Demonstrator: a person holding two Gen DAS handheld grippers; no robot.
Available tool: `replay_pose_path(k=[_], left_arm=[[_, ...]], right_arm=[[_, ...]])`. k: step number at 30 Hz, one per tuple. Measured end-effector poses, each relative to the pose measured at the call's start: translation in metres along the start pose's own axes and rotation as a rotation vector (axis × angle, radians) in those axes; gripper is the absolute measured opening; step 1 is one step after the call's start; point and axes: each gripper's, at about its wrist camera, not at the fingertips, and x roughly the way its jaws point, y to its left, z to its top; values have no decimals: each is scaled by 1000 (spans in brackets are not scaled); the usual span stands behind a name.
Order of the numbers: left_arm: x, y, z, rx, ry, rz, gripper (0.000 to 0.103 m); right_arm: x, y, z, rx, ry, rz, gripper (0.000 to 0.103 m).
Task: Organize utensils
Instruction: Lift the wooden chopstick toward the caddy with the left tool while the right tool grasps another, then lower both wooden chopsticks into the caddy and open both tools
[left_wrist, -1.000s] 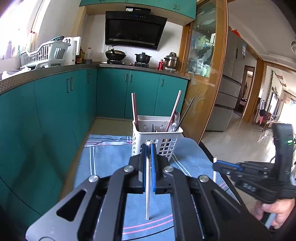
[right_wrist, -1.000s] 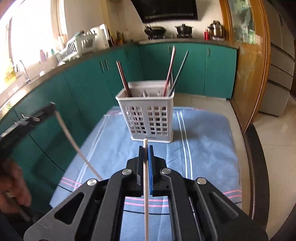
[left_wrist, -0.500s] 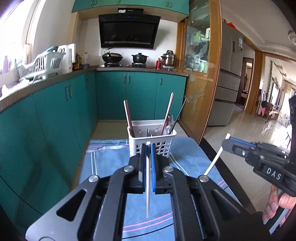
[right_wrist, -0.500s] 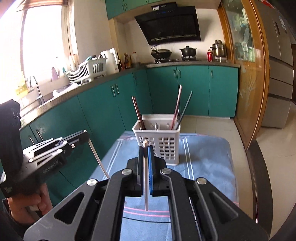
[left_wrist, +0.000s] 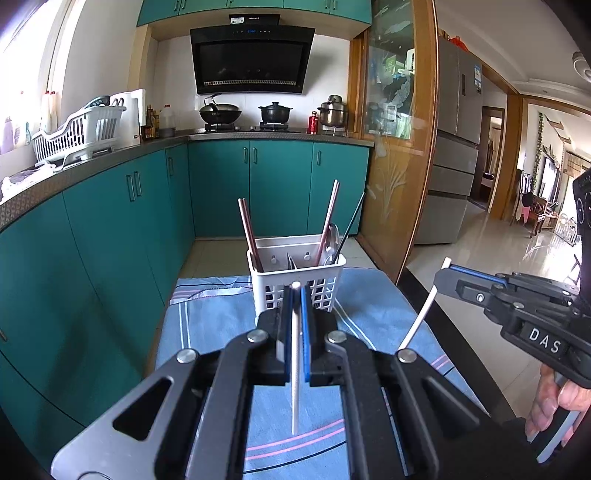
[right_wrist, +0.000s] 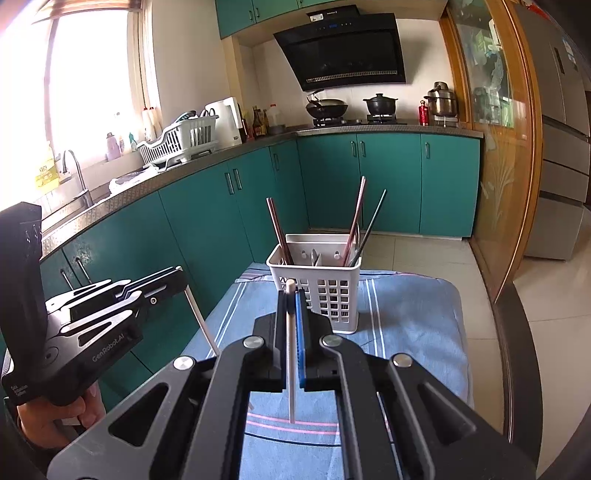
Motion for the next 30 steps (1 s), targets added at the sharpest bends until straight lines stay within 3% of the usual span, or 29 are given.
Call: replay_pose_path(k=[6, 15, 21, 26, 30], left_arm=[[5, 3, 39, 4, -12, -32, 4], [1, -2, 159, 36, -118, -41, 4], [30, 6, 218, 20, -151, 1, 4], [81, 19, 211, -13, -106, 27, 4], [132, 33, 177, -43, -41, 51, 4]], right_arm=[[-2, 0, 24, -14, -17, 14, 5], [-2, 3, 146, -72, -106, -6, 5], [19, -6, 202, -72, -155, -46, 5], [59, -22, 205, -44, -126, -54, 5], [106, -33, 181, -30, -65, -63, 5]])
